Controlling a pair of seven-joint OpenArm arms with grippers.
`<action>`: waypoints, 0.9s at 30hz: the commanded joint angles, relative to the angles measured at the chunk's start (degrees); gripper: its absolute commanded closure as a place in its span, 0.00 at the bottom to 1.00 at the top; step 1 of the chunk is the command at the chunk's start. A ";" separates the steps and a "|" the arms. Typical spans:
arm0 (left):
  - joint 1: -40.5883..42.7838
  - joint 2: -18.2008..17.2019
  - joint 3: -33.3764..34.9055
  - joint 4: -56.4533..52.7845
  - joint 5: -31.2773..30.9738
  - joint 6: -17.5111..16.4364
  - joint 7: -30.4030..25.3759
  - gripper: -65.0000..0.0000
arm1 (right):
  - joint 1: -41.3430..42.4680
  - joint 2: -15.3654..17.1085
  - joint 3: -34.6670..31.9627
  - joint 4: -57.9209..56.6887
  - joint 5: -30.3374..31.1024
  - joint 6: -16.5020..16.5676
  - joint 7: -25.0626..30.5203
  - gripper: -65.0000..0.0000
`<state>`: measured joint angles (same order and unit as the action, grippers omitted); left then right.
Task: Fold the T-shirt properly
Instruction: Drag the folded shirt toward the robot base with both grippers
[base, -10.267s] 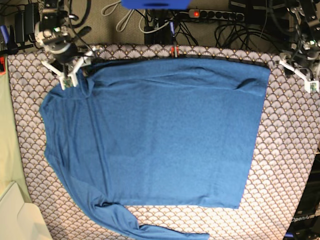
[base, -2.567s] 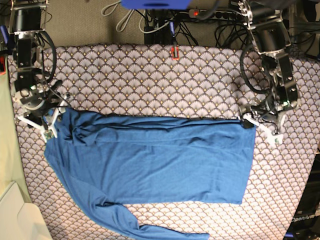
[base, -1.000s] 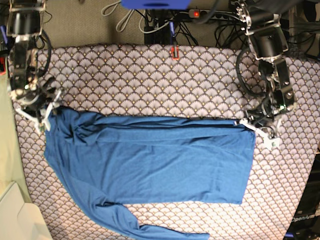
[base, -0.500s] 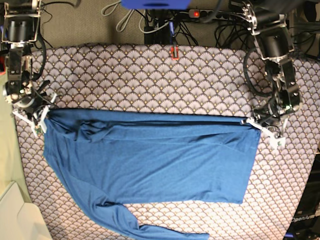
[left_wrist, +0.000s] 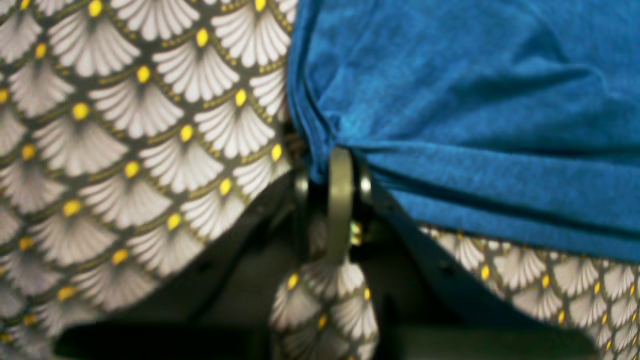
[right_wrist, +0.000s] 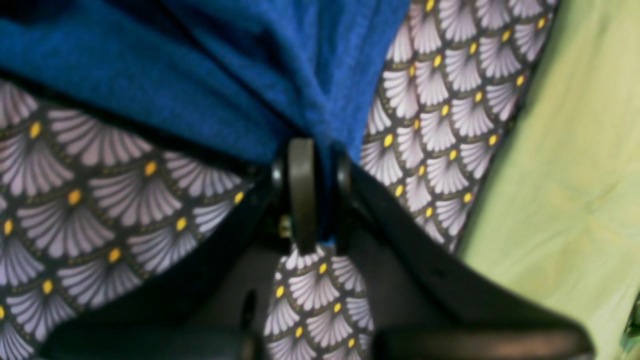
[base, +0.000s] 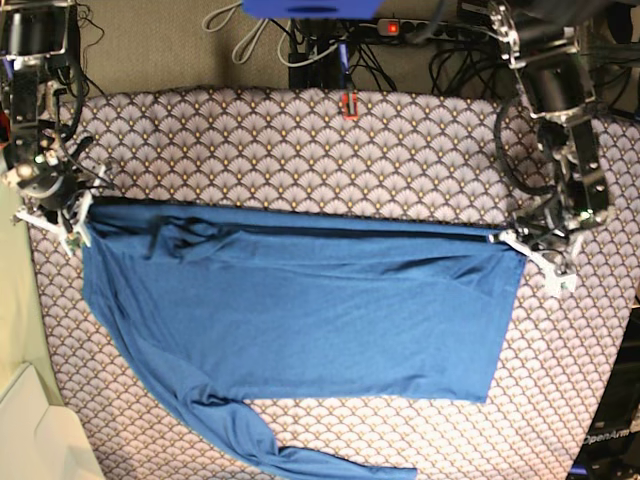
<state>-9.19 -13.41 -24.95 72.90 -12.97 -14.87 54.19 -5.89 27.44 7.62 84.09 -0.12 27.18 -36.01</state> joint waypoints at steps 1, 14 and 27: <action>-0.44 -1.58 -0.33 2.66 0.27 0.32 0.53 0.99 | 0.22 1.26 0.60 0.87 -0.28 -0.50 0.27 1.00; 6.07 -2.63 -0.59 16.90 0.71 0.32 10.64 0.99 | -6.64 1.70 0.69 7.64 -0.28 -0.50 0.36 1.00; 16.00 -5.98 -0.59 23.23 0.27 0.32 11.34 0.99 | -13.58 3.64 4.29 9.31 -0.28 -0.41 0.36 1.00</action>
<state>7.14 -18.20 -25.04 95.00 -13.72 -15.03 65.98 -19.51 29.80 11.20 92.66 0.40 27.22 -35.35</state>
